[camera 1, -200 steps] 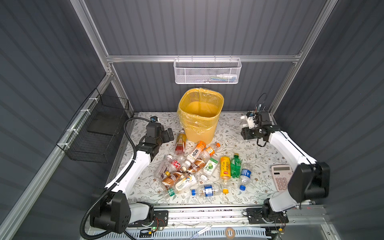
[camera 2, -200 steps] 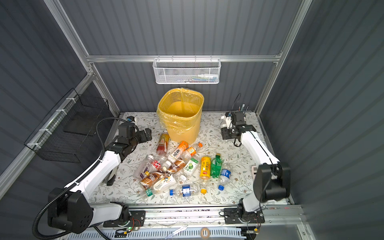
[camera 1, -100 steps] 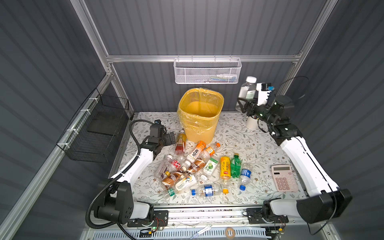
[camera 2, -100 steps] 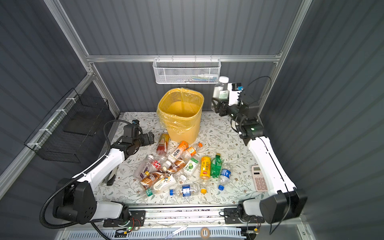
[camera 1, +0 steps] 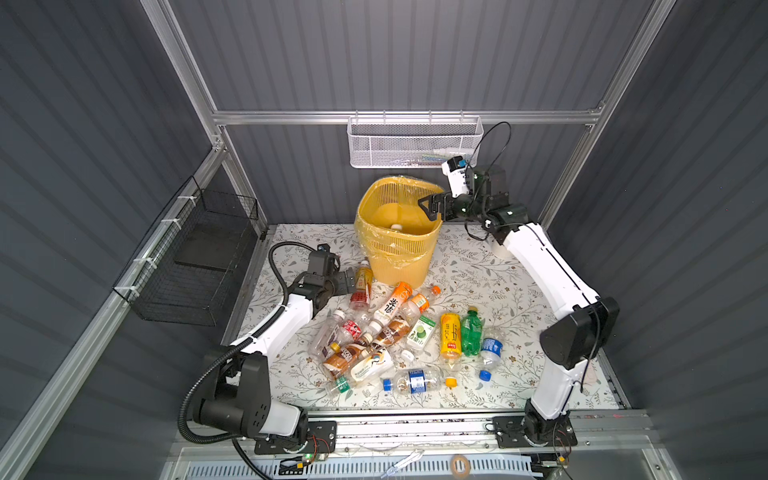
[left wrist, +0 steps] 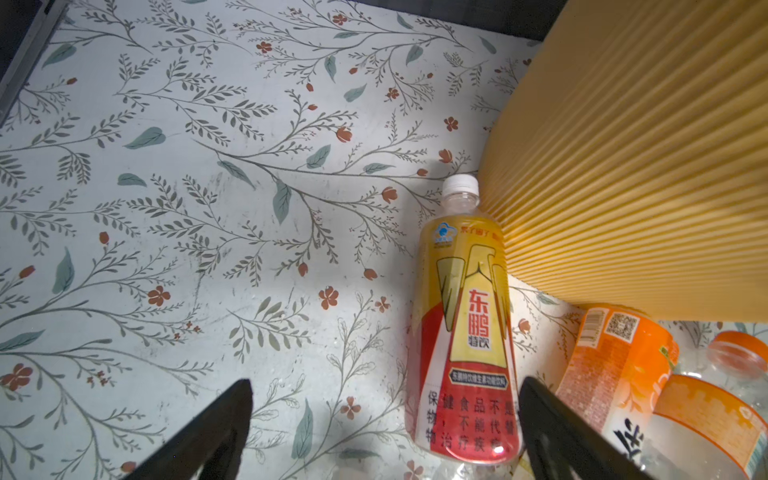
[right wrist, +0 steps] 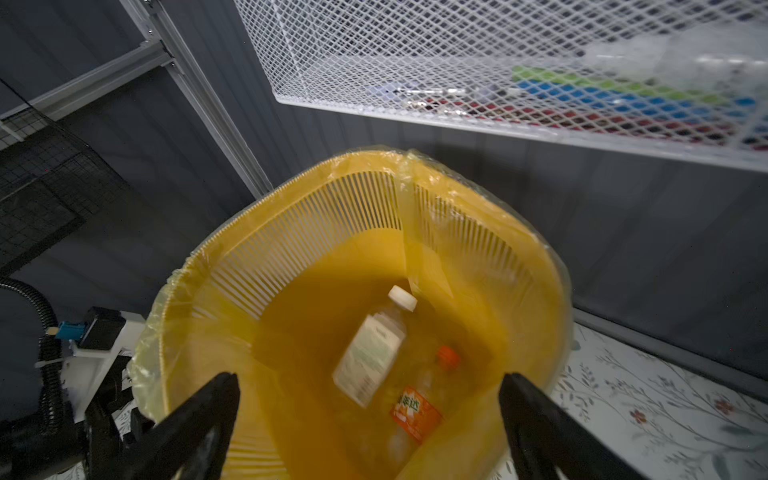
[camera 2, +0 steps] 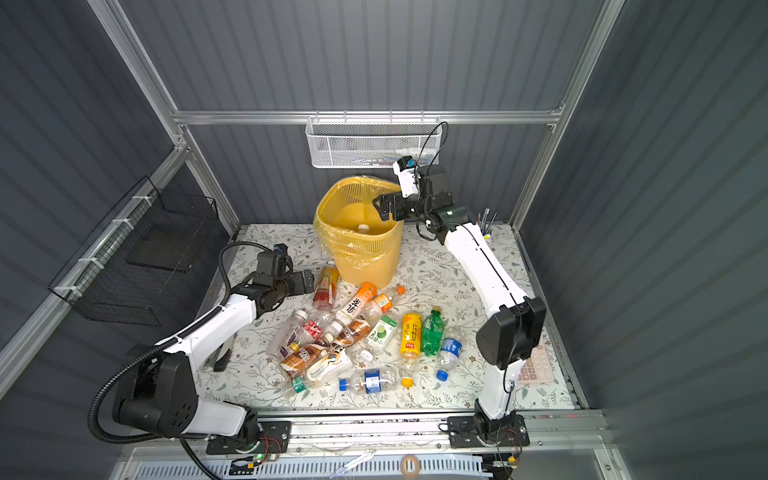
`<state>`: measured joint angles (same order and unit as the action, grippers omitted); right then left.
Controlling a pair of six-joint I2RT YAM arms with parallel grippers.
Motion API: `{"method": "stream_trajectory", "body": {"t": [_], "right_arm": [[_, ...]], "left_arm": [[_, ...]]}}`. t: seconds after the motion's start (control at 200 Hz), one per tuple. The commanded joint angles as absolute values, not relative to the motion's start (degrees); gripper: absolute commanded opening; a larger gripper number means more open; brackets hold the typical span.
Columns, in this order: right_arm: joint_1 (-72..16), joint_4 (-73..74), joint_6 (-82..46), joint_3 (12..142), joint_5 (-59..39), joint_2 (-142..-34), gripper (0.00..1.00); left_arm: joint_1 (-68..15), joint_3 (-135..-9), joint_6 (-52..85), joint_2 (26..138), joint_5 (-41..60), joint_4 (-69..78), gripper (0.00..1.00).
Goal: Throw the plastic bottles in the bin
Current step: 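Grasp the yellow-red Dongpeng bottle with the left gripper while the right gripper withdraws, then lift the Dongpeng bottle with the left gripper toward the bin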
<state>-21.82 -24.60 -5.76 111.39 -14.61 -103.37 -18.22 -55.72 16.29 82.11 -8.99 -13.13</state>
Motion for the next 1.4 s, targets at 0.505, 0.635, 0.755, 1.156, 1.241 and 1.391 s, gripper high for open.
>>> {"method": "stream_trajectory", "body": {"t": [0.505, 0.635, 0.755, 1.156, 1.241, 1.391], "right_arm": [[-7.39, -7.56, -15.35, 61.93, -5.59, -72.82, 0.99], [-5.14, -6.78, -17.49, 54.92, -4.23, -69.97, 0.99], [-4.07, -6.05, -17.95, 50.63, -3.88, -68.24, 0.99], [-1.94, -6.86, -18.65, 47.4, -4.14, -67.48, 0.99], [-1.65, -6.83, -18.82, 47.21, -4.35, -67.36, 0.99], [-1.19, -6.66, -19.07, 46.68, -4.88, -67.07, 0.99]], "left_arm": [[-24.6, -62.82, 12.55, 90.7, -8.94, -18.81, 0.99], [-24.65, -63.7, 13.82, 93.37, -8.43, -19.34, 0.97], [-24.7, -65.73, 14.97, 97.06, -8.68, -20.6, 0.95], [-24.52, -71.32, 14.9, 105.65, -11.66, -23.02, 0.86], [-24.18, -71.7, 14.91, 106.3, -11.86, -23.37, 0.78], [-22.85, -69.77, 15.78, 104.87, -9.05, -20.78, 0.67]]}}
